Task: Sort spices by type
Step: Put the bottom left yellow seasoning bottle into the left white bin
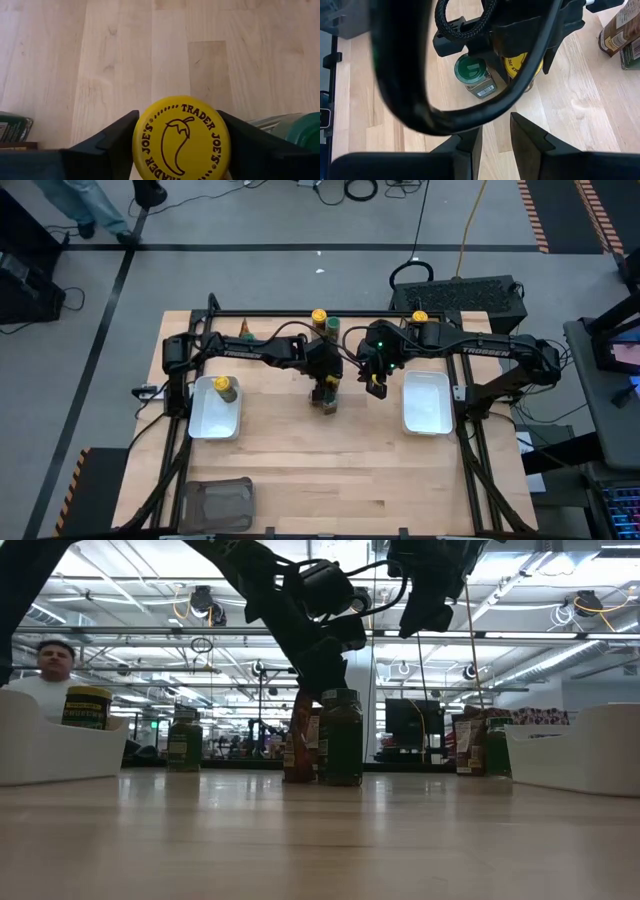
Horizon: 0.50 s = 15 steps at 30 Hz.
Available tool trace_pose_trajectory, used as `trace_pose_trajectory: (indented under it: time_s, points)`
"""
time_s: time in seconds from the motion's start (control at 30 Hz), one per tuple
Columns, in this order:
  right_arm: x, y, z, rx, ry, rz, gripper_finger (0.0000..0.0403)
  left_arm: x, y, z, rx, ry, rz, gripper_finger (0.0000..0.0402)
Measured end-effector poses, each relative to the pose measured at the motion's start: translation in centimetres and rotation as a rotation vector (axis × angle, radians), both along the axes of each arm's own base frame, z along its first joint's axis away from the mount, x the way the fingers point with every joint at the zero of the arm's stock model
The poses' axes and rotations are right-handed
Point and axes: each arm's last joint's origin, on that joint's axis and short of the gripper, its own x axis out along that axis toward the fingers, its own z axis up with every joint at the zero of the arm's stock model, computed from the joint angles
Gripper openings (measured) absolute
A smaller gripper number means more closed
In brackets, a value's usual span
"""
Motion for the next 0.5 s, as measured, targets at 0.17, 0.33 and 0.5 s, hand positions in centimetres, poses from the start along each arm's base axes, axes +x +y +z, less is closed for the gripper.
trace_pose_trajectory:
  time_s: [0.17,0.33,0.5]
  points:
    - [0.0,0.0,0.0,-0.002,-0.001,0.003,0.0082,0.0,0.0,0.0,0.000,0.000,0.000,0.0235]
    - [0.0,0.0,0.0,-0.006,-0.002,0.008,0.0082,0.0,0.0,0.1,0.009,0.001,0.006,0.0242]
    - [0.1,0.0,0.0,-0.012,-0.009,0.014,0.0082,-0.3,0.4,1.6,0.021,-0.016,0.016,0.0244]
